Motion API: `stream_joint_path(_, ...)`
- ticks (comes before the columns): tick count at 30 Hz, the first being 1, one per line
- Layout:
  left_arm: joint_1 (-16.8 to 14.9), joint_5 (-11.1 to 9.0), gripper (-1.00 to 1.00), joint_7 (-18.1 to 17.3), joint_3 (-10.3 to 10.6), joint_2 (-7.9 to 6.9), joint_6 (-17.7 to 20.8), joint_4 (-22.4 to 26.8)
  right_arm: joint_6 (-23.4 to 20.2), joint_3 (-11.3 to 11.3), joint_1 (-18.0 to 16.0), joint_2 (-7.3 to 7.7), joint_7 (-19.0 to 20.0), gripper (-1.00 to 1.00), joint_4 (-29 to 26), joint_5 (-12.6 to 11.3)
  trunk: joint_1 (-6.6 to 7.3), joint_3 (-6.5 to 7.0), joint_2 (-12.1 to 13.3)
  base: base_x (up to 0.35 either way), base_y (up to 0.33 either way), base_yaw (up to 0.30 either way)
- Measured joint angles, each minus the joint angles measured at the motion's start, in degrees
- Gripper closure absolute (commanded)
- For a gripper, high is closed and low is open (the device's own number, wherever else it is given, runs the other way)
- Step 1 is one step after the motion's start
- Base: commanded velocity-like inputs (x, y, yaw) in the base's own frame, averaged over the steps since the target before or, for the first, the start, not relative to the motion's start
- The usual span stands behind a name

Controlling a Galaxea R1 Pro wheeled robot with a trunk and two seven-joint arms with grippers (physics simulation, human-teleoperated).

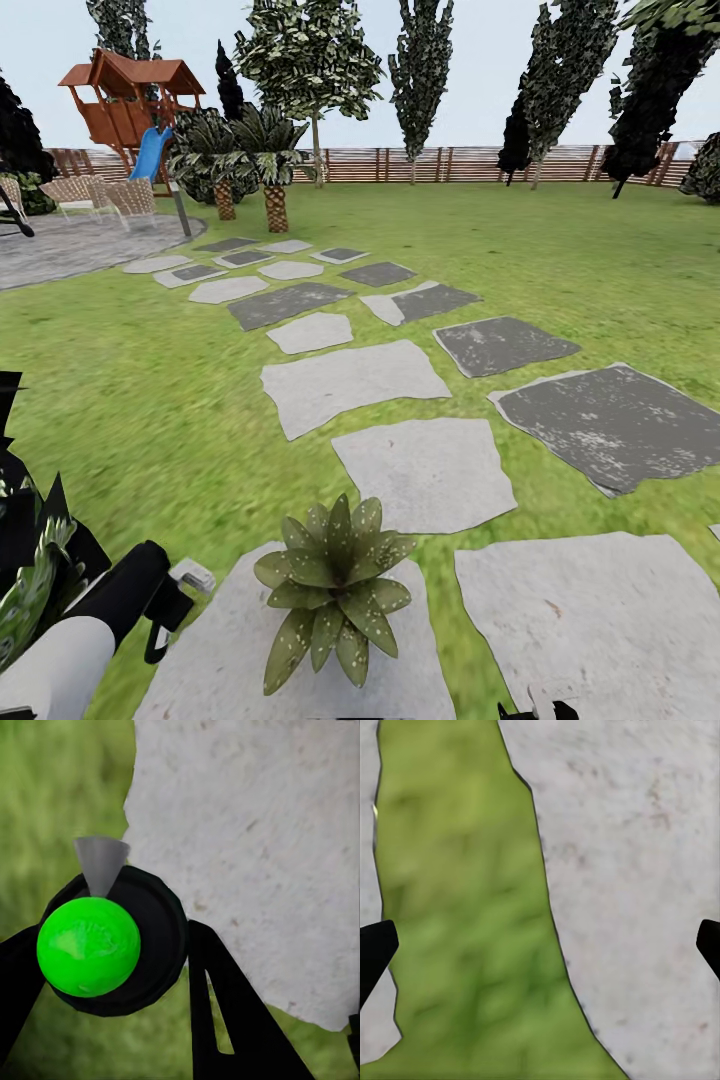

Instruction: Pick up the pesticide atomizer in the garden and spray insectifuge to fully cover both potted plants in the garden.

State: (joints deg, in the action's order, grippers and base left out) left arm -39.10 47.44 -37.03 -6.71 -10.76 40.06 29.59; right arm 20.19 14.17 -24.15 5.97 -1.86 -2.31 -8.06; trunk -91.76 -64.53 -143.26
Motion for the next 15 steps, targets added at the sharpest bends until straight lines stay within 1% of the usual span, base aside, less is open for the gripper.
stream_joint_path(3, 0.0, -0.4, 1.0, 2.8, -0.2, 0.61, 0.1, 0.0, 0.0, 0.0, 0.0, 0.0, 0.0, -1.0, 0.0, 0.0, 0.0, 0.0, 0.0, 0.0, 0.0, 0.0)
stream_joint_path(4, 0.0, -0.7, 1.0, 3.7, -0.1, 1.42, 0.2, 0.0, 0.0, 0.0, 0.0, 0.0, 0.0, -1.0, 0.0, 0.0, 0.0, 0.0, 0.0, 0.0, 0.0, 0.0)
stream_joint_path(6, 0.0, -0.4, 1.0, 4.6, -0.1, 2.57, 0.2, 0.0, 0.0, 0.0, 0.0, 0.0, 0.0, -1.0, 0.0, 0.0, 0.0, 0.0, 0.0, 0.0, 0.0, 0.0)
stream_joint_path(8, 0.0, -0.2, 1.0, 5.4, 0.0, 3.08, 0.1, -0.1, 0.0, 0.0, 0.0, 0.0, 0.0, -1.0, 0.0, 0.0, 0.0, 0.0, 0.0, 0.0, 0.0, 0.0)
stream_joint_path(10, 0.0, -0.1, 1.0, 5.7, 0.1, 3.15, 0.1, -0.8, 0.0, 0.0, 0.0, 0.0, 0.0, -1.0, 0.0, 0.0, 0.0, 0.0, 0.0, 0.0, 0.0, 0.0)
stream_joint_path(13, 0.0, 0.1, 1.0, 6.1, 0.3, 2.72, 0.2, -3.0, 0.0, 0.0, 0.0, 0.0, 0.0, -1.0, 0.0, 0.0, 0.0, 0.0, 0.0, 0.0, 0.0, 0.0)
stream_joint_path(15, 0.0, 0.2, 1.0, 6.5, 0.1, 2.44, 0.2, -3.5, 0.0, 0.0, 0.0, 0.0, 0.0, -1.0, 0.0, 0.0, 0.0, 0.0, 0.0, 0.0, 0.0, 0.0)
